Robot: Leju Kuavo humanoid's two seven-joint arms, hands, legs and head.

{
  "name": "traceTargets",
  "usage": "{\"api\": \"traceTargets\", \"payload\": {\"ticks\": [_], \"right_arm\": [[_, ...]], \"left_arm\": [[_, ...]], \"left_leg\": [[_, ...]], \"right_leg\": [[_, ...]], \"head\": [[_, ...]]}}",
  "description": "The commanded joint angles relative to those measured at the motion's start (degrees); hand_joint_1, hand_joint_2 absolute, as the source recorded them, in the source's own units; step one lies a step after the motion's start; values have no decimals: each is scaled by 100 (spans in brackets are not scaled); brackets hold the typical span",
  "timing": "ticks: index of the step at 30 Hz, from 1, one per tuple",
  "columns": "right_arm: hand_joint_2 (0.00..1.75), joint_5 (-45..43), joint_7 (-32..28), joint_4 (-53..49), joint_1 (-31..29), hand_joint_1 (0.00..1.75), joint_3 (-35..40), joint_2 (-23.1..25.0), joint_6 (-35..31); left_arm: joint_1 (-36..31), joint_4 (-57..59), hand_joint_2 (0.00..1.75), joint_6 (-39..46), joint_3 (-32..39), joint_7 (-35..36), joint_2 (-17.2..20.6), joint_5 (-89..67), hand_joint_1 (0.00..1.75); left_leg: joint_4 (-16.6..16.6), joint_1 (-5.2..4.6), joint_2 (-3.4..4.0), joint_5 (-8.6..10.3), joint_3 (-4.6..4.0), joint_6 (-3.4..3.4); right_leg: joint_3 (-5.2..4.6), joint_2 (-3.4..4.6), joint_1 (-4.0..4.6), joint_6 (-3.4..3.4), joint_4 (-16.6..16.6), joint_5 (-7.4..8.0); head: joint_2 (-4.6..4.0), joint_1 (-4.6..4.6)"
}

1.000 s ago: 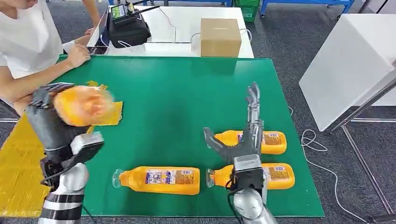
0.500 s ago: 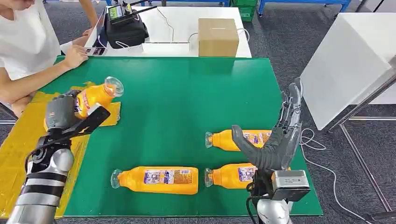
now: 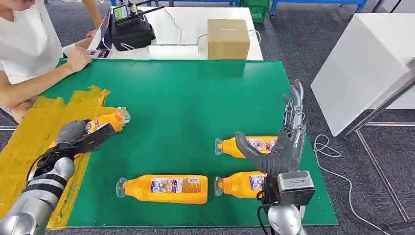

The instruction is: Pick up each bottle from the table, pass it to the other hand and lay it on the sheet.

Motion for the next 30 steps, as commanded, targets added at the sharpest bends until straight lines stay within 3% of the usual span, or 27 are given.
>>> {"api": "traceTargets", "payload": {"ticks": [1, 8, 13, 14, 16, 19, 23, 30], "right_arm": [[175, 9, 27, 351, -198, 0, -69, -61, 10], [175, 44, 66, 554, -309, 0, 85, -87, 104], [175, 252, 156, 767, -411, 0, 265, -78, 113], [175, 245, 155, 845, -453, 0, 333, -106, 102], [175, 168, 61, 985, -510, 0, 447, -200, 17], [175, 63, -41, 1032, -505, 0, 490, -304, -35], [175, 38, -54, 1002, -490, 0, 573, -381, -52], [175, 26, -49, 1002, -464, 0, 599, -416, -69]], "left_arm": [[-310, 729, 175, -26, -188, -8, 69, 13, 175], [-126, 1262, 175, 172, -123, 250, 33, -63, 175], [-184, 1434, 175, 1229, -642, 1475, 89, -1117, 175], [-107, 1246, 175, 2085, -1137, 1994, 289, -1928, 175], [-31, 1394, 175, 2809, -1397, 1770, 452, -2522, 175], [42, 1480, 175, 3091, -1771, 1614, 581, -2522, 175], [91, 1606, 175, 3000, -1645, 1201, 581, -2491, 175], [228, 1709, 175, 2974, -1301, 712, 522, -2172, 175]], "left_leg": [[-5, 6, 5, -2, 21, -17], [-10, 1, 17, -2, 29, -15], [-11, 1, 21, -1, 34, -18], [-11, 5, 27, -3, 40, -22], [-11, 9, 23, -2, 38, -22], [-9, 20, 37, -7, 39, -25], [-6, 15, -1, 0, 20, -17], [-8, 12, 4, 0, 15, -20]], "right_leg": [[21, 1, 6, -6, -6, -2], [24, 14, 9, -4, 0, 0], [26, 14, 11, -5, 3, 0], [30, 19, 14, -7, 0, 1], [29, 15, 15, -7, 1, 0], [31, 29, 22, -7, -1, 0], [16, 10, 17, -7, 6, -4], [11, 13, 15, -8, 5, -3]], "head": [[0, 0], [0, 0], [0, 0], [0, 0], [0, -2], [0, 0], [0, 2], [0, -2]]}}
